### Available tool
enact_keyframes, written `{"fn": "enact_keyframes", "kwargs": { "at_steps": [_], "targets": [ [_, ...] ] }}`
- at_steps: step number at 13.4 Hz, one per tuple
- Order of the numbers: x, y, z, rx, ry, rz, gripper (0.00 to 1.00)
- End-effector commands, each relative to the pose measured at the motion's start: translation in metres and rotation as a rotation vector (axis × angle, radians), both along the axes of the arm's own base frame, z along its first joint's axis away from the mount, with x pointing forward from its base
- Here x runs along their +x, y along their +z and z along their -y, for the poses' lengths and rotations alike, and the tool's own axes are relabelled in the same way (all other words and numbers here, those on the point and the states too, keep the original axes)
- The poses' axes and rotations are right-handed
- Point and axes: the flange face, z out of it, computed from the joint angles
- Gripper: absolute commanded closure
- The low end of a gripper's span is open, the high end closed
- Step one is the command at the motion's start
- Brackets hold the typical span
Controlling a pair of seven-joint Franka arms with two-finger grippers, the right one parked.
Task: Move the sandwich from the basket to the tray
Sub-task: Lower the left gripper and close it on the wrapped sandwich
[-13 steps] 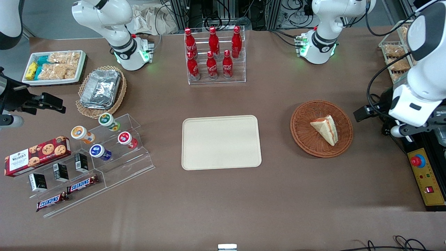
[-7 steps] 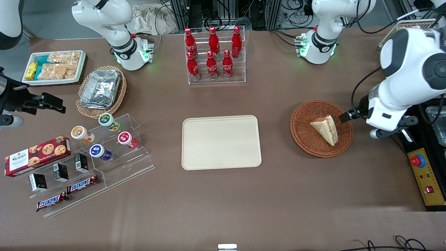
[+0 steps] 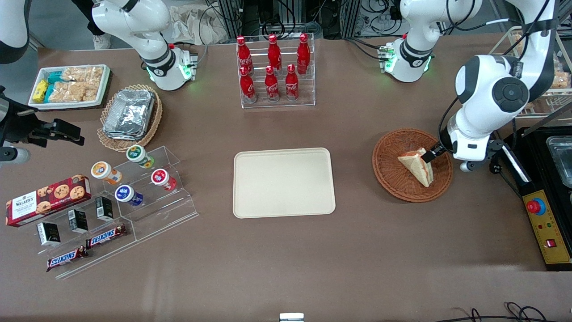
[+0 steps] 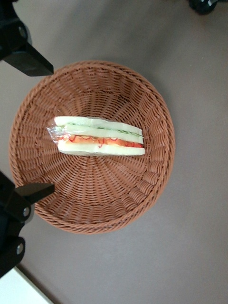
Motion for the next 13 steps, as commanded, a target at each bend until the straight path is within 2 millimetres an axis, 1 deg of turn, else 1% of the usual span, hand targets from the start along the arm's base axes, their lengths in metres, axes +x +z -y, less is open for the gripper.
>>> {"fn": "enact_keyframes", "kwargs": {
  "at_steps": [1,5,7,8,9,10,11,13],
  "targets": [
    [-0.021,-0.036,-0.002,-0.012,0.065,0.065,0.00],
    [-0.047,-0.103,-0.005,-0.025,0.066,0.104,0.00],
    [-0.052,-0.134,-0.006,-0.031,0.066,0.108,0.00],
    [-0.051,-0.144,-0.006,-0.032,0.063,0.103,0.03],
    [-0.049,-0.145,-0.006,-0.033,0.065,0.106,0.47],
    [-0.047,-0.142,-0.005,-0.034,0.063,0.115,0.99],
    [-0.045,-0.140,-0.006,-0.035,0.068,0.120,1.00],
    [-0.037,-0.130,-0.005,-0.038,0.066,0.142,1.00]
  ]
}}
